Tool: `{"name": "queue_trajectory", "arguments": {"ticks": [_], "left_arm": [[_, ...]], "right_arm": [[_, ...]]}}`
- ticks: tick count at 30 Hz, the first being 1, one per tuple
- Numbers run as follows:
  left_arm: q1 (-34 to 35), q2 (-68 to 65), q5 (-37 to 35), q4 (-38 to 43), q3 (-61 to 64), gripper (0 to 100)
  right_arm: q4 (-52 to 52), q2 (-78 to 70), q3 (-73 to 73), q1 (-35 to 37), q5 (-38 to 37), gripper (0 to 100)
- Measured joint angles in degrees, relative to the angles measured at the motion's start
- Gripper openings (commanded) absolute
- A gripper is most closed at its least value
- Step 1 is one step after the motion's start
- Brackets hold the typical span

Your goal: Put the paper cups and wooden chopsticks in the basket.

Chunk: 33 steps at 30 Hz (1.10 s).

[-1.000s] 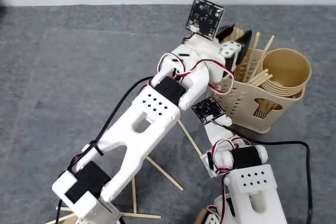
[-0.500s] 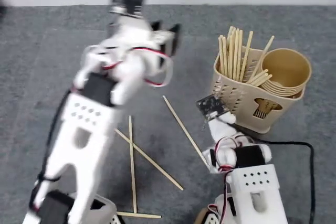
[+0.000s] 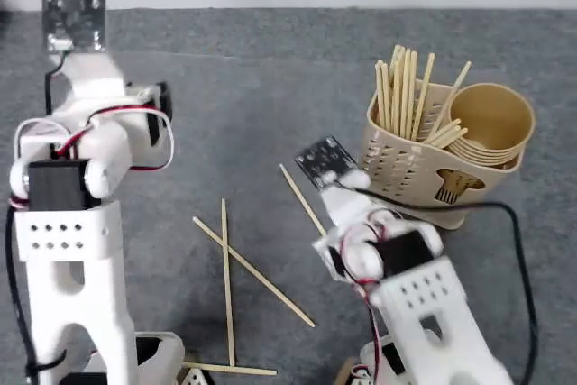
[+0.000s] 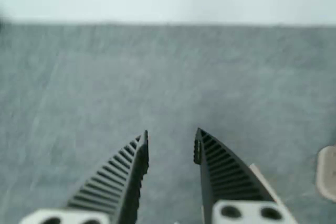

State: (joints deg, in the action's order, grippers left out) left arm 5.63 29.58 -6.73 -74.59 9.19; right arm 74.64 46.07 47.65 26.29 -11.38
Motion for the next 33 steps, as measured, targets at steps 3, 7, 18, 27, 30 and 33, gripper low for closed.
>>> {"name": "queue_trajectory", "arguments": {"ticks": [3,7,18,27,30,33], "left_arm": [[2.55,3.52,0.0,1.76,6.59,14],[3.25,10.99,0.0,6.42,16.79,14],[3.6,32.62,0.0,21.89,44.22,14],[3.6,35.69,0.0,23.3,50.37,14],[3.6,35.96,0.0,24.26,52.04,14],[3.6,36.04,0.0,25.67,53.8,14]], "right_arm": [[-0.97,-10.11,-5.71,0.97,0.26,13.0],[-4.31,-24.7,-12.31,2.2,0.26,13.0],[-10.37,-55.65,-26.55,2.02,0.26,13.0],[-10.46,-64.62,-33.67,1.58,0.35,5.8],[-10.46,-65.58,-34.46,1.32,0.35,0.7],[-11.25,-65.93,-34.99,1.32,0.35,0.6]]}}
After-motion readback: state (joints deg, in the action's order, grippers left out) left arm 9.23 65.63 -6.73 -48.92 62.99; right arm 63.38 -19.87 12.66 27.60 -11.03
